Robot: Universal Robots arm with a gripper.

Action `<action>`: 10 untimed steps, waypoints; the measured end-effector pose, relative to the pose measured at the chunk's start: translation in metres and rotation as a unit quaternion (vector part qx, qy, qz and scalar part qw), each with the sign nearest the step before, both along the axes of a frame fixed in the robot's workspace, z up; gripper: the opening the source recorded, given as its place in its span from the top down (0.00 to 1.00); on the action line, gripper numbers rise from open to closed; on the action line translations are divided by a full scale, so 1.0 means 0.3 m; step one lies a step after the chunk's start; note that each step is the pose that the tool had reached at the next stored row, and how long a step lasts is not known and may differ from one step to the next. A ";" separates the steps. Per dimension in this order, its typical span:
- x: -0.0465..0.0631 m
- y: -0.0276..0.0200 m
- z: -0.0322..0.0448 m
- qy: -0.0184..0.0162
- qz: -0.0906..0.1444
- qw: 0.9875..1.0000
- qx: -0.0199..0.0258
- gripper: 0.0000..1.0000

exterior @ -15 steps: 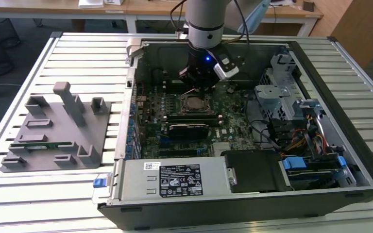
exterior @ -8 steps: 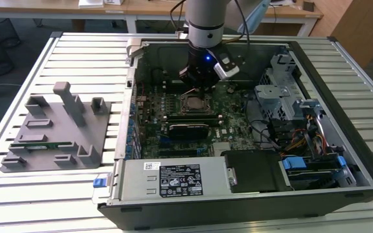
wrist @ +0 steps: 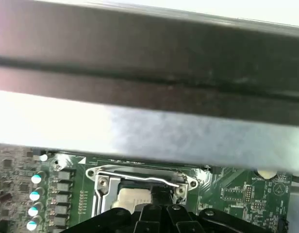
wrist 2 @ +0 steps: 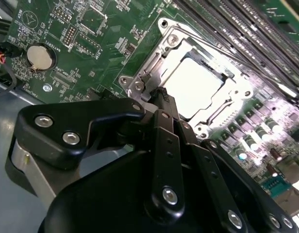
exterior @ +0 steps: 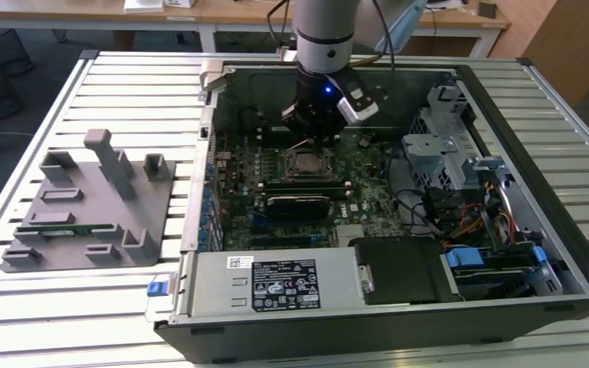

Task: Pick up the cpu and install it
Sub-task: 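Install the first cpu locking lever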

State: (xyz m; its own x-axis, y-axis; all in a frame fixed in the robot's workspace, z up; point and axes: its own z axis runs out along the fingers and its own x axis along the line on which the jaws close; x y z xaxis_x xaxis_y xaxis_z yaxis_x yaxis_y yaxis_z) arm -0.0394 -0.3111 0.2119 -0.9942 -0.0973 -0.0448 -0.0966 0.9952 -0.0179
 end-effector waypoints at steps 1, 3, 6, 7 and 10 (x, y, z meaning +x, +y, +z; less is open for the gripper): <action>-0.003 -0.002 0.002 0.000 0.000 1.000 0.000 0.89; -0.016 -0.006 0.005 -0.001 0.000 1.000 0.000 0.89; -0.048 -0.012 0.006 -0.002 0.000 1.000 0.000 0.89; -0.061 -0.014 0.007 -0.003 0.000 1.000 0.000 0.89; -0.087 -0.015 0.019 -0.004 0.000 1.000 0.004 0.89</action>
State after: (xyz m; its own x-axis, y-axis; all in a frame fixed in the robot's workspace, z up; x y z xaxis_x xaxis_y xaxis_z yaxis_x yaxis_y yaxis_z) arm -0.0655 -0.3155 0.2177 -0.9938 -0.0968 -0.0545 -0.0964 0.9953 -0.0099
